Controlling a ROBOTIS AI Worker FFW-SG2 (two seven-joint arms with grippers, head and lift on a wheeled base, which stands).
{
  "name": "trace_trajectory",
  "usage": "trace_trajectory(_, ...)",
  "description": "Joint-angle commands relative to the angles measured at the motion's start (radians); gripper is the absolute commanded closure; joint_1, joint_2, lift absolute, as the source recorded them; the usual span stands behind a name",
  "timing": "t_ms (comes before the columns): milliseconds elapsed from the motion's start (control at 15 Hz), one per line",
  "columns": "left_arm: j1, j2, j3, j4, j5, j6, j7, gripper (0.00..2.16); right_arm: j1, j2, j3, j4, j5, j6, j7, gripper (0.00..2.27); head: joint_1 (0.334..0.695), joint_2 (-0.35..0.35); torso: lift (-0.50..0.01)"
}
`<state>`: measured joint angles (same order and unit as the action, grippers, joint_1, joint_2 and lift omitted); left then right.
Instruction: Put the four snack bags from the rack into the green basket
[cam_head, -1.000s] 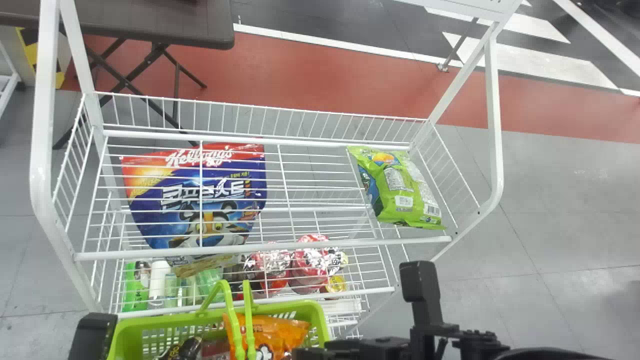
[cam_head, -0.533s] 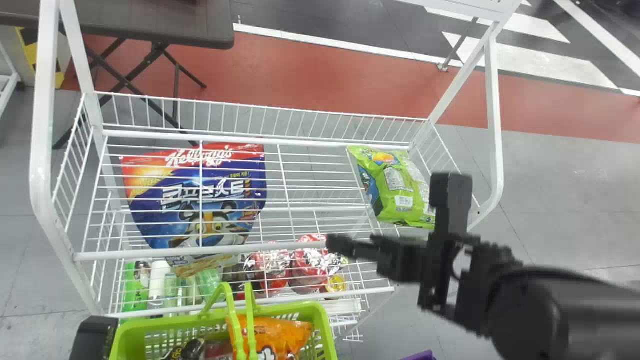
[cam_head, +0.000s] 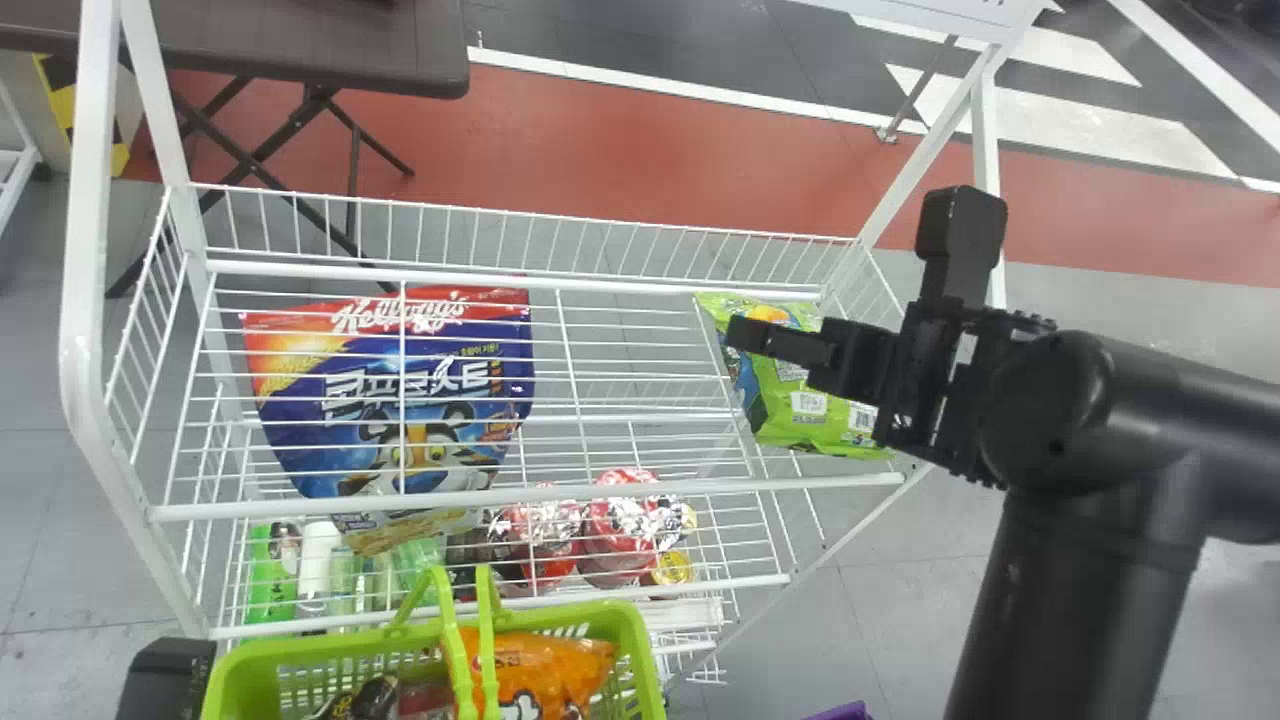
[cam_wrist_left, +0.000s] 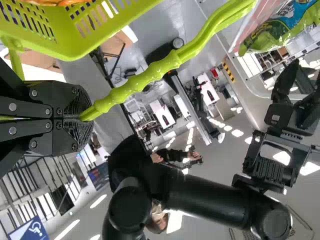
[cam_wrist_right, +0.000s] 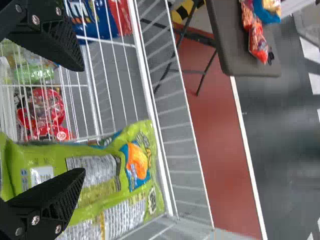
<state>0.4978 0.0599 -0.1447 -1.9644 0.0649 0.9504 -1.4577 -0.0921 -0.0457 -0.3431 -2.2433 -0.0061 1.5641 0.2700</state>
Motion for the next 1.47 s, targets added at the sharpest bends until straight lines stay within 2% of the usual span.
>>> trace_trajectory(0, -0.002, 0.0, -0.006, 0.001, -0.002, 0.0, 0.0, 2.02, -0.038, -0.014, -0.03, 0.067, 0.026, 0.008, 0.0, 0.11, 0.695, -0.35, -0.006)
trace_trajectory(400, 0.001, 0.001, -0.016, -0.001, -0.01, 0.0, -0.003, 2.02, -0.092, -0.066, -0.086, 0.225, 0.032, 0.008, 0.002, 0.11, 0.695, -0.35, -0.006)
trace_trajectory(667, 0.005, 0.003, -0.023, -0.002, -0.011, 0.0, -0.006, 2.02, -0.084, -0.076, -0.105, 0.248, 0.032, 0.008, 0.028, 0.11, 0.695, -0.35, -0.006)
trace_trajectory(1000, 0.028, 0.003, -0.026, -0.014, -0.011, -0.012, -0.007, 2.02, -0.066, -0.077, -0.086, 0.249, 0.057, 0.008, 0.061, 0.49, 0.695, -0.35, -0.006)
trace_trajectory(1067, 0.028, 0.003, -0.026, -0.014, -0.011, -0.012, -0.007, 2.02, -0.066, -0.079, -0.086, 0.249, 0.063, 0.008, 0.069, 0.82, 0.695, -0.35, -0.006)
trace_trajectory(1133, 0.031, 0.003, -0.026, -0.014, -0.011, -0.015, -0.007, 2.02, -0.064, -0.08, -0.083, 0.248, 0.071, 0.008, 0.077, 1.52, 0.695, -0.35, -0.006)
trace_trajectory(1200, 0.033, 0.003, -0.027, -0.016, -0.011, -0.015, -0.007, 2.02, -0.058, -0.08, -0.088, 0.246, 0.069, 0.008, 0.077, 1.83, 0.695, -0.35, -0.006)
trace_trajectory(1267, 0.038, 0.003, -0.027, -0.019, -0.011, -0.018, -0.007, 2.02, -0.041, -0.08, -0.088, 0.237, 0.067, 0.008, 0.077, 1.96, 0.695, -0.35, -0.006)
trace_trajectory(1400, 0.042, 0.003, -0.033, -0.024, -0.011, -0.025, -0.007, 2.02, -0.014, -0.08, -0.093, 0.203, 0.067, 0.008, 0.077, 2.08, 0.695, -0.35, -0.006)
